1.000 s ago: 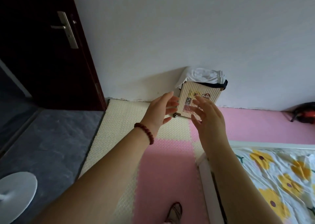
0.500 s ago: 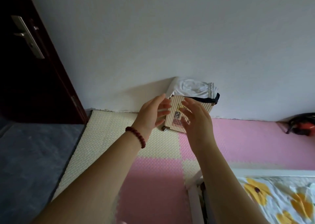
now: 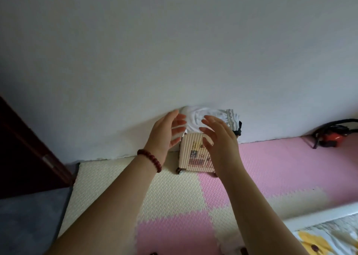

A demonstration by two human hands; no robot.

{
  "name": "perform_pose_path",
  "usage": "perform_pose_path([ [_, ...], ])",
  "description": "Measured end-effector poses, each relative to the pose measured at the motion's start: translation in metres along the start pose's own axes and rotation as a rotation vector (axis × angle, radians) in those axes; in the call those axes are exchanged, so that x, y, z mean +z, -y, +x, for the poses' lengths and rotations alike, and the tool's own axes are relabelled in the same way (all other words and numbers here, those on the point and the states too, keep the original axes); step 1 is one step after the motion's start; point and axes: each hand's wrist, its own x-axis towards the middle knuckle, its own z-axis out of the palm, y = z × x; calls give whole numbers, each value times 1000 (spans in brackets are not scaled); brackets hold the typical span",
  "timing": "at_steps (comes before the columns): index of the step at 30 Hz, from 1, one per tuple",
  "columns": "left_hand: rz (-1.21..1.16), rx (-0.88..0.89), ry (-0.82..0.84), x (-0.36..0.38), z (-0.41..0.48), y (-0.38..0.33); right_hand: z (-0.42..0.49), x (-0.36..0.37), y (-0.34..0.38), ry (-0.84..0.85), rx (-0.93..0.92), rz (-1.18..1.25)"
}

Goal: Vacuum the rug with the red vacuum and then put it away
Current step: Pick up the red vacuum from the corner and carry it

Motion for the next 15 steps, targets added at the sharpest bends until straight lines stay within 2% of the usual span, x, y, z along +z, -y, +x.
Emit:
perform_pose_path([
  [8,24,-32,132,16,94,-13,77,16,5,-107,-69,31],
  [15,62,-98,263,74,154,-6,131,-30,20,-278,-105,3],
])
